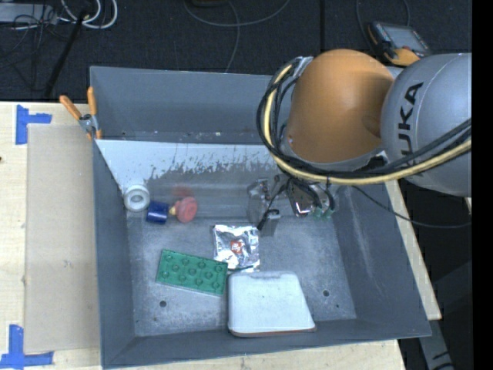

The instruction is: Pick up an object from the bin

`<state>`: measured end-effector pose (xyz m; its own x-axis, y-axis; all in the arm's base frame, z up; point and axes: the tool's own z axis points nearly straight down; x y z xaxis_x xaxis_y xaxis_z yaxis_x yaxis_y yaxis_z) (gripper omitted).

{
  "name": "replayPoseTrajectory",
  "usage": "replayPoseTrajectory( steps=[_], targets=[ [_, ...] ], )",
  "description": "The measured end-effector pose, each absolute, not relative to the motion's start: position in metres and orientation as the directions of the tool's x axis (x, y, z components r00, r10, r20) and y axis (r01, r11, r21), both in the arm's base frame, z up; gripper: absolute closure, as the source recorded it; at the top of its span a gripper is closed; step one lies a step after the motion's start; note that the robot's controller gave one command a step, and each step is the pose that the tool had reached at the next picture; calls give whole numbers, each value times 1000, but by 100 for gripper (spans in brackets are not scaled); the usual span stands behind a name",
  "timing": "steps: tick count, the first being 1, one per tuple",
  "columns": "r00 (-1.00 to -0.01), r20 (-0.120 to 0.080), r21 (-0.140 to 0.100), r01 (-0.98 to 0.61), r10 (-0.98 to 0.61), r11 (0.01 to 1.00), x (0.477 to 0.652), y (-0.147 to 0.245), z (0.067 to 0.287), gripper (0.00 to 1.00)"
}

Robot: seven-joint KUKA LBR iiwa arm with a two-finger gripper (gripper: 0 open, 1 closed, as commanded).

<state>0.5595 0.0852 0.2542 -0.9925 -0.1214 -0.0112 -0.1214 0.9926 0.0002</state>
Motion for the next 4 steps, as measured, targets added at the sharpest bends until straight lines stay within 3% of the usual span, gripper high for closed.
replayPoseTrajectory(
  steps=[1, 2, 3, 4],
  targets=[
    [-984, 6, -2, 180, 180, 984, 501, 97, 162, 100],
    [-984, 3, -1, 181, 181, 984, 502, 97, 164, 0],
    [-998, 3, 0, 63, 63, 998, 553, 136, 65, 0],
    [-998, 2, 1, 67, 67, 998, 554, 136, 72, 100]
  ],
)
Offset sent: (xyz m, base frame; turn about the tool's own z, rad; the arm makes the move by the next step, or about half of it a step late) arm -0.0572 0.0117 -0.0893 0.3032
